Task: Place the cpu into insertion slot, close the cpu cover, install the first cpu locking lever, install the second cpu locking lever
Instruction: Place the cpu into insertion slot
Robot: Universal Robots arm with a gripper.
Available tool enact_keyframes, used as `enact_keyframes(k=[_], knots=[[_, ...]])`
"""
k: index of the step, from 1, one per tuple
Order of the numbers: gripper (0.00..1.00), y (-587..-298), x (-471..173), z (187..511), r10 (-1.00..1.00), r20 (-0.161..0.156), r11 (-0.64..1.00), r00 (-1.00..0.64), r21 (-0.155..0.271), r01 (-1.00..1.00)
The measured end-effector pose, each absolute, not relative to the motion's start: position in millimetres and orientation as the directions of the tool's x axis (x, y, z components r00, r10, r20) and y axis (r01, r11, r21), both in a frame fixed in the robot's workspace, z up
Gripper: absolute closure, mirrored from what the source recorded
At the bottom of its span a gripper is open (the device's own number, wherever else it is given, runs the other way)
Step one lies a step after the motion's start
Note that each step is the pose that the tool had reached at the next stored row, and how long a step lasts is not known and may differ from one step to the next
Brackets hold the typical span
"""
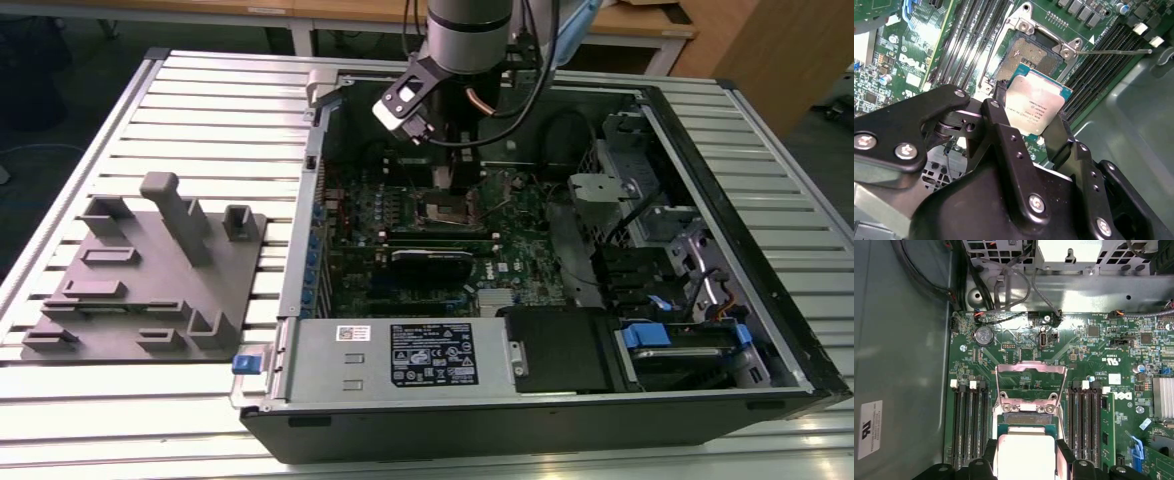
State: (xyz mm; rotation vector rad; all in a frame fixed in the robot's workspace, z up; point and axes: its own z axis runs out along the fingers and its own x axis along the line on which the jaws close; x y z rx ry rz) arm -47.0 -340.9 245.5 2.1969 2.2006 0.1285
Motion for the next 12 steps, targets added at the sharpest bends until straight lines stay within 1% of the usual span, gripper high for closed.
enact_keyframes(k=[12], knots=[[0.46,-341,-47,225,0.999,0.037,0.0,-0.003,0.077,0.997]])
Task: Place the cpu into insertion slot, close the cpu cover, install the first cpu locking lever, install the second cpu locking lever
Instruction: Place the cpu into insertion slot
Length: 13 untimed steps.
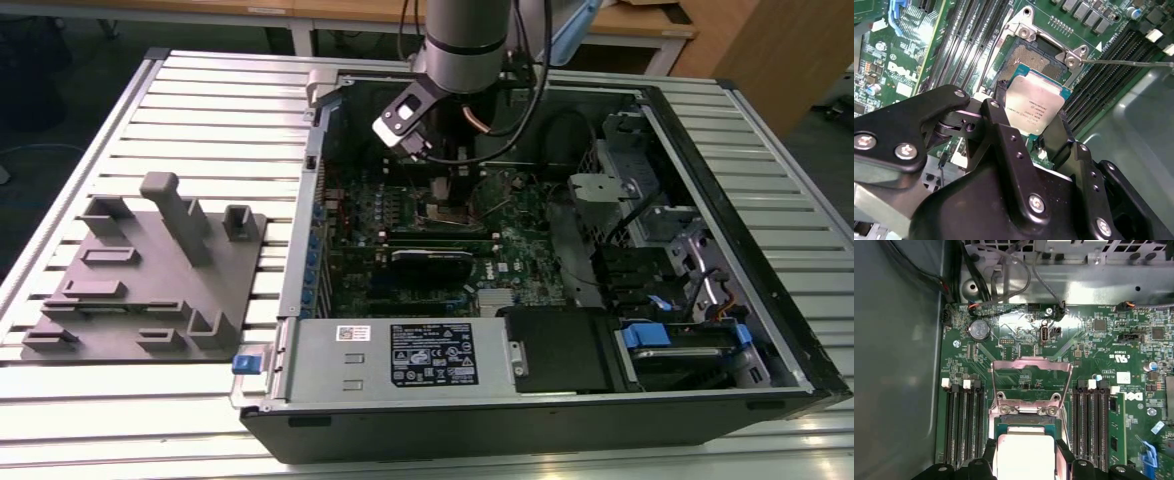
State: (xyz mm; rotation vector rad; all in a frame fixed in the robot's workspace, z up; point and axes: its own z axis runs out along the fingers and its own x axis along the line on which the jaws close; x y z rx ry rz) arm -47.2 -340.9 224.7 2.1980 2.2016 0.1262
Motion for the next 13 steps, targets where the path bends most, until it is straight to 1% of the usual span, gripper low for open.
enact_keyframes(k=[6,13], knots=[[0.46,-342.0,-47.6,215.1,0.999,0.038,0.0,-0.003,0.077,0.997],[0.46,-342.0,-47.6,214.0,0.999,0.038,0.0,-0.003,0.076,0.997]])
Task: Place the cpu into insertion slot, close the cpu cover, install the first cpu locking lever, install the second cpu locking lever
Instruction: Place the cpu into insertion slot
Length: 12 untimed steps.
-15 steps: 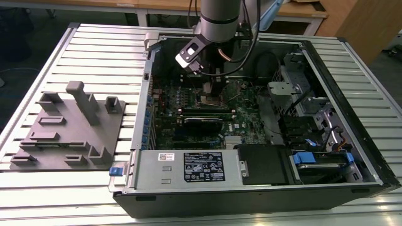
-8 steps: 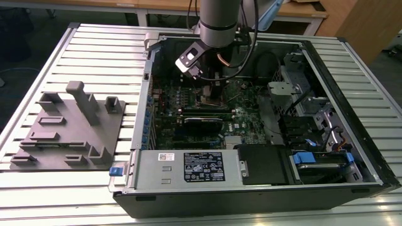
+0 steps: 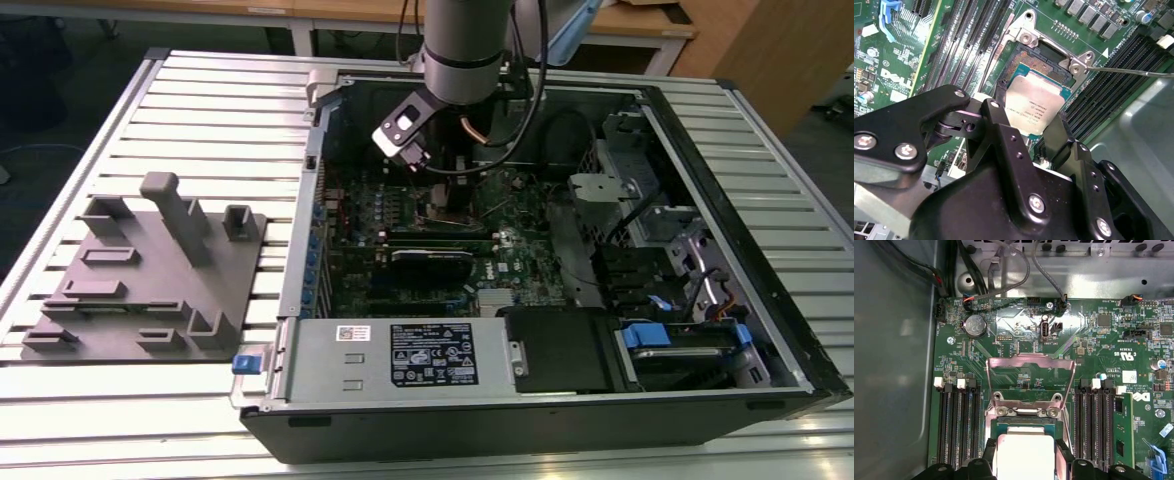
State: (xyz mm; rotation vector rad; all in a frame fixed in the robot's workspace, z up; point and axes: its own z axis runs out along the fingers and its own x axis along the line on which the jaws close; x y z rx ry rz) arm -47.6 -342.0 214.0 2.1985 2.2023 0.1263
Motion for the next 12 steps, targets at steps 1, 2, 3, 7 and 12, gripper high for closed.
enact_keyframes(k=[1,2,3,7,12], knots=[[0.46,-342.0,-47.6,214.0,0.999,0.038,0.0,-0.003,0.077,0.997],[0.46,-342.0,-47.6,213.8,0.999,0.038,0.0,-0.003,0.077,0.997],[0.46,-342.0,-47.6,213.5,0.999,0.038,0.0,-0.003,0.077,0.997],[0.46,-342.7,-48.1,212.1,0.999,0.038,0.0,-0.003,0.076,0.997],[0.46,-345.2,-49.0,207.1,0.999,0.038,0.0,-0.003,0.076,0.997]])
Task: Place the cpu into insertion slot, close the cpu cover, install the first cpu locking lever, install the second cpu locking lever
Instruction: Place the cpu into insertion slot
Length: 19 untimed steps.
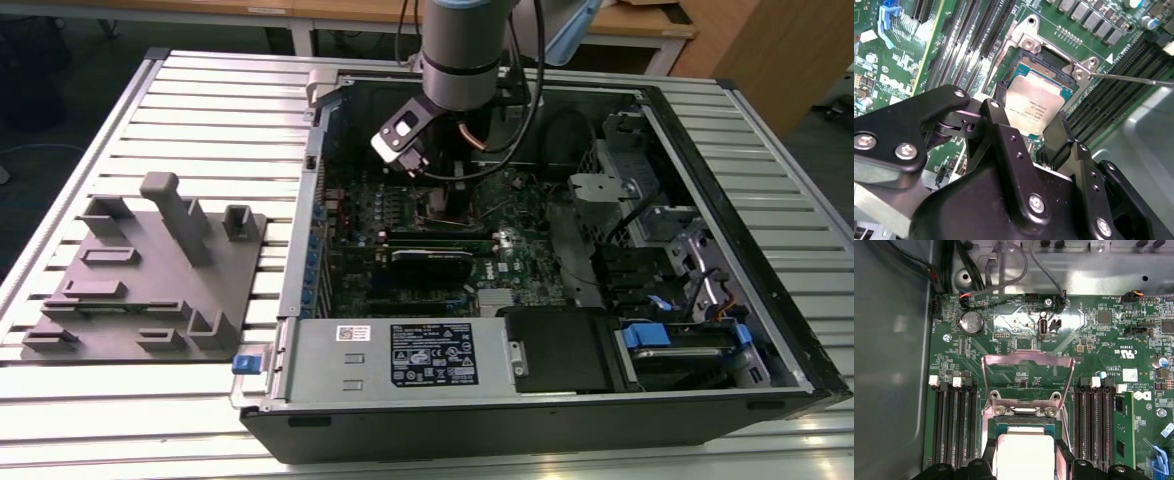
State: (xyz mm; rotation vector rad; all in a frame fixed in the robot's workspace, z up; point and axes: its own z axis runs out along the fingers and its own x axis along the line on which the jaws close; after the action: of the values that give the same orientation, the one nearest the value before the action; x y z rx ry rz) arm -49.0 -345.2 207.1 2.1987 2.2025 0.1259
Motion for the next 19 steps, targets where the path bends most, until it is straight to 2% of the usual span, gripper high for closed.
enact_keyframes(k=[19], knots=[[0.46,-348,-51,193,0.999,0.04,0.0,-0.003,0.074,0.997]])
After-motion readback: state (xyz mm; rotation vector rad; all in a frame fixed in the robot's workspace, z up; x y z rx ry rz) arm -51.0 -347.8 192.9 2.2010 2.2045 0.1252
